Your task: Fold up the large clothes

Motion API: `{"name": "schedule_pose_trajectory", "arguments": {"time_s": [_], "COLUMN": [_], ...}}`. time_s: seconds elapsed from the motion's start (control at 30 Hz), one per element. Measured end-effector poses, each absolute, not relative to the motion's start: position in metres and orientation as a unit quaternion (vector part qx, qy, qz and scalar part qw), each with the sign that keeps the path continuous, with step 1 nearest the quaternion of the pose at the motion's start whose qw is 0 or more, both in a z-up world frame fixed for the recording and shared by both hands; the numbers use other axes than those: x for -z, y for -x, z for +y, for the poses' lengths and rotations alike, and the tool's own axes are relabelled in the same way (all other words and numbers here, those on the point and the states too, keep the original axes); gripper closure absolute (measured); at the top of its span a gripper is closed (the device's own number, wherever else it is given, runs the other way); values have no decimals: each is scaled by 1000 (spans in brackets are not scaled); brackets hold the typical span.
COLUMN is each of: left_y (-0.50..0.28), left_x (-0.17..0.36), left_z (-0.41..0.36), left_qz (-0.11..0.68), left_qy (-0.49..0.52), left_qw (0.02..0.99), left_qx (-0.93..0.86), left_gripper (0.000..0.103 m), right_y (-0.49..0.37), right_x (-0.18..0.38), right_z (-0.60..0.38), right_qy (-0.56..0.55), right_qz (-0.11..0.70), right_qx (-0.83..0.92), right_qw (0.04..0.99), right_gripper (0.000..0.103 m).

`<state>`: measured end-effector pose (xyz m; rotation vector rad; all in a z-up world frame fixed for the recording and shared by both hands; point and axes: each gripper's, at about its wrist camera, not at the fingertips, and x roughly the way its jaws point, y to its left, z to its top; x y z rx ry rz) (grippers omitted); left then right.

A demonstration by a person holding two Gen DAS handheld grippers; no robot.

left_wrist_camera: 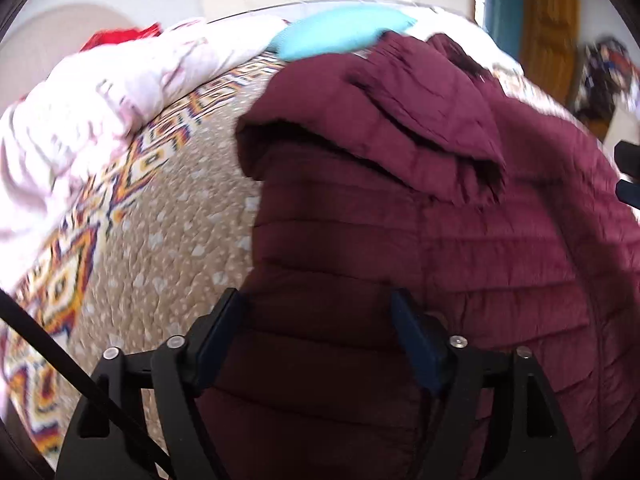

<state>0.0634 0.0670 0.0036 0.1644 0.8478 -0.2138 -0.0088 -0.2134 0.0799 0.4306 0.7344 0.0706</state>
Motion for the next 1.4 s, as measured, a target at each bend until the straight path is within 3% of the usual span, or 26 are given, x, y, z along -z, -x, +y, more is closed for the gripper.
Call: {"name": "schedule_pose_trajectory", "arguments": {"time_s": [0.23,0.37,0.53,0.6,0.63,0.67,0.73,1.1,1.4], "left_y": [-72,-73,-72,-73,-73,-73,-73,-74,-74], "left_x": [9,10,12,11,12,12,12,12,13], "left_z": [101,113,114,115,115,115,114,114,109], "left_qz": [426,425,424,423,423,424,424,425,428], "left_qy": [29,71,80,79,79,80,81,78,62], "left_qw": [897,893,893,893,893,893,892,893,893], "left_qx": [117,128,130,130,130,130,131,129,124], "left_gripper": [22,22,22,22,22,22,22,22,21], "right_y": [-42,-80,-125,-134,-135,-137,-132,-72,-45], "right_x": [-117,-112,-92,-86,-86,-87,-96,-148,-73], "right_z": [-121,-68,-43,-43,-47,-53,-74,-252,-371], "right_qy": [-73,20,41,59,57,40,-1,-110,-230], "right_qz": [358,367,400,405,407,415,415,345,379], "right_qx": [-82,-76,-31,3,14,8,4,148,231], "right_qw": [927,927,915,912,911,909,910,920,866], "right_gripper": [13,13,14,41,79,90,95,96,96]}}
